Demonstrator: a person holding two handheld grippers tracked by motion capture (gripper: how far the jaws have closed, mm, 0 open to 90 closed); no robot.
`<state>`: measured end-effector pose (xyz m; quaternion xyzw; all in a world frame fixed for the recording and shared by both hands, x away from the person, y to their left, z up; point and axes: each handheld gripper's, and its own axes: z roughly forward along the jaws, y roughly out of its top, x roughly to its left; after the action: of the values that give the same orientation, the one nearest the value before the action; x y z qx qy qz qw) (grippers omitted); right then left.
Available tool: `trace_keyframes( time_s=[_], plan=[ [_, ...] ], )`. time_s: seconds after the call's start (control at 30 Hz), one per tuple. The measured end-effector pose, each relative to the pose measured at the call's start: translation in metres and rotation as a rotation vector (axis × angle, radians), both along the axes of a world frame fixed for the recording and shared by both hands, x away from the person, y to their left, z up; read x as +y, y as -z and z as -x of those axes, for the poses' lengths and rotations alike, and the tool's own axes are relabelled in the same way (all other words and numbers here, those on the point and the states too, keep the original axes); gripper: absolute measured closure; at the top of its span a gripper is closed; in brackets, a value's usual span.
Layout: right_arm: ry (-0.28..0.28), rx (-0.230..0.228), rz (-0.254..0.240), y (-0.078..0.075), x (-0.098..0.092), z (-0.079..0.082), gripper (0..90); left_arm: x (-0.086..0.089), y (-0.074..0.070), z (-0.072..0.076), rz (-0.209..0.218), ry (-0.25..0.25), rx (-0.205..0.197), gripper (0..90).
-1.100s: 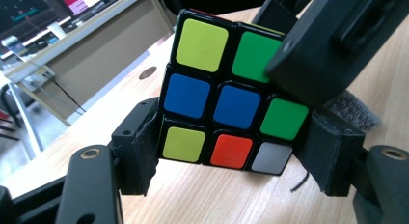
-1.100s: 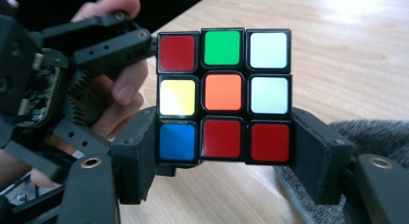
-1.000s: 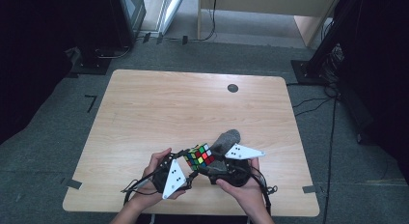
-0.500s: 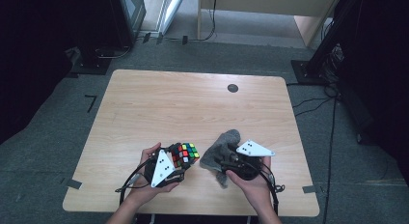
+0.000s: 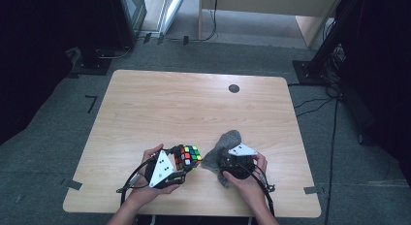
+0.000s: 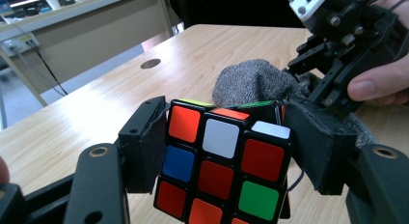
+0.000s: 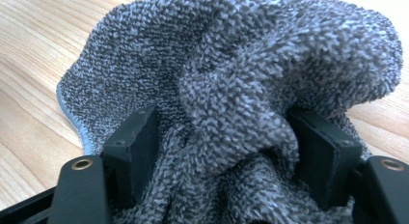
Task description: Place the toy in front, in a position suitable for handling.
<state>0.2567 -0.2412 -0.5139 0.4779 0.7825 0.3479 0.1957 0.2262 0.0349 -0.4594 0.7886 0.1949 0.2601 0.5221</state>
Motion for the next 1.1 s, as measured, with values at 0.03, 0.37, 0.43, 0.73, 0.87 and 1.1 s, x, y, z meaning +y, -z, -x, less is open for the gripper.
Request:
trace_keyframes(
  time_s=[0.03, 0.37, 0.43, 0.73, 0.87, 1.1],
  plan=[
    [0.0, 0.002, -0.002, 0.0, 0.0, 0.0, 29.2, 0.0, 0.0, 0.0, 0.006, 0.004, 0.002, 34.6],
    [-0.01, -0.011, -0.017, -0.001, -0.003, 0.003, 39.0, 0.005, -0.005, -0.001, 0.044, 0.0, 0.014, 34.7],
    [-0.007, -0.009, -0.025, -0.002, -0.004, 0.003, 40.3, 0.006, -0.006, -0.001, 0.048, 0.0, 0.016, 34.7],
    [-0.05, -0.061, -0.096, -0.008, -0.005, 0.008, 50.8, 0.008, -0.007, -0.004, 0.064, -0.019, 0.034, 34.7],
    [-0.062, -0.112, -0.103, -0.014, 0.001, 0.013, 41.7, 0.011, -0.009, -0.006, 0.091, -0.028, 0.055, 34.7],
    [-0.109, -0.234, -0.192, -0.033, 0.018, 0.031, 35.4, 0.018, -0.017, -0.009, 0.163, -0.053, 0.098, 34.7]
  ],
)
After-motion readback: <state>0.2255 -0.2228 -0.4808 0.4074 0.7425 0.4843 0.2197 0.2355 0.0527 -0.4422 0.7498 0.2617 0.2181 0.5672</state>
